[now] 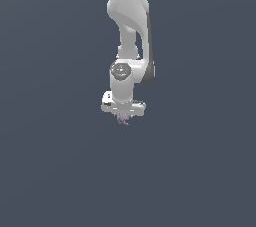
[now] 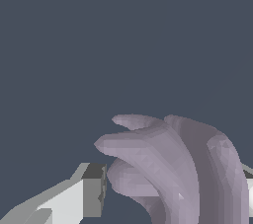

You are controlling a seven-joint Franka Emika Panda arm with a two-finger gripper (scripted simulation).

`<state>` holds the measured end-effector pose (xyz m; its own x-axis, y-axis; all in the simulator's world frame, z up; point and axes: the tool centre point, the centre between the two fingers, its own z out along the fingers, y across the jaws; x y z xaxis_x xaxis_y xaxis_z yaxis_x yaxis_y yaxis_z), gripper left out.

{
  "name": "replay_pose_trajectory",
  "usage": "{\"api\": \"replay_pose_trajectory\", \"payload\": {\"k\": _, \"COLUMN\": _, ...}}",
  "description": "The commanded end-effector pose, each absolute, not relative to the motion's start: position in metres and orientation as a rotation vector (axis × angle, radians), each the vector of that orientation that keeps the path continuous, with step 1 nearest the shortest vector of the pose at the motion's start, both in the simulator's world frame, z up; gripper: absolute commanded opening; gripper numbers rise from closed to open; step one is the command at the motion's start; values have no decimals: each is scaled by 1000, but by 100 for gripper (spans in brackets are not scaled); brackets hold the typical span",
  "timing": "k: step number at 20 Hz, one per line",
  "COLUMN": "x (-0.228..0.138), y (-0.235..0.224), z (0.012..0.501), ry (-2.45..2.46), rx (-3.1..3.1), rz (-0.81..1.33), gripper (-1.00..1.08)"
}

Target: Pick up the object and move it to a goal position.

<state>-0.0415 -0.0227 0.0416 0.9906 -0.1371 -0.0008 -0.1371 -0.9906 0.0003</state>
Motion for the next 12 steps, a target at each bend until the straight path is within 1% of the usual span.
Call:
{"api": "replay_pose_trajectory", "payload": {"k": 1, "x": -41, "y": -23, "z": 41, "ry": -216, "rx": 3134, "rz": 0, "gripper": -100}}
{"api": "replay_pose_trajectory", "payload": {"k": 12, "x": -40, "y": -22, "z": 42, "ry": -216, "rx": 3134, "rz": 0, "gripper": -100}}
